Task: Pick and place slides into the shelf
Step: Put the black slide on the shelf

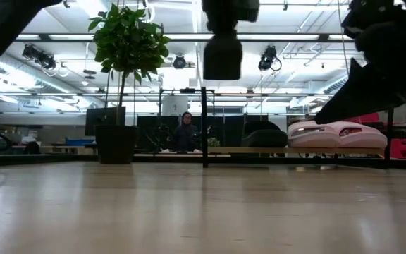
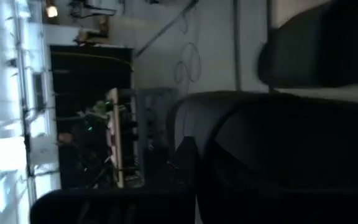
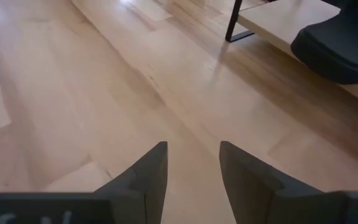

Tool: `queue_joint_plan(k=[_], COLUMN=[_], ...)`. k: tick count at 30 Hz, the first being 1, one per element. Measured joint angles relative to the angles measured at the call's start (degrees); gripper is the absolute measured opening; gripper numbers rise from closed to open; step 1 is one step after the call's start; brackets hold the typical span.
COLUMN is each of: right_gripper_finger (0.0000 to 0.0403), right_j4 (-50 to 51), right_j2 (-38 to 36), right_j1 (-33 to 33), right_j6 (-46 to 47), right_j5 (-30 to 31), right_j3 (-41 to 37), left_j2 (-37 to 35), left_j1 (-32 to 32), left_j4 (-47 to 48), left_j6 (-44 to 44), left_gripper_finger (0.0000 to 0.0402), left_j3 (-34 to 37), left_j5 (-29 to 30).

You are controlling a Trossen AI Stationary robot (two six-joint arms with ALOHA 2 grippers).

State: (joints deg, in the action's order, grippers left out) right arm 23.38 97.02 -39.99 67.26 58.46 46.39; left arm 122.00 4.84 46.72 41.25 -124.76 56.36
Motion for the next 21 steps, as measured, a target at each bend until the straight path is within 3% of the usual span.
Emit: queue_joint_plan(k=[8, 21], right_gripper_finger=[0.0151, 0.0151], right_j4=[-1.76, -2.95], right_j2=[0.02, 0.02], right_j1=[0.88, 0.34], right_j6=[-1.93, 0.69], right_j5=[-0.29, -0.41], right_j3=[0.06, 0.09], left_j2=[6.35, 7.06], left_j1=[-0.13, 2.49], left_j4=[-4.44, -11.76], left_j6=[11.69, 16.78], left_gripper_finger=[0.0014, 0.0014], left_j3=[0.11, 0.25], left_j5=[8.46, -0.41])
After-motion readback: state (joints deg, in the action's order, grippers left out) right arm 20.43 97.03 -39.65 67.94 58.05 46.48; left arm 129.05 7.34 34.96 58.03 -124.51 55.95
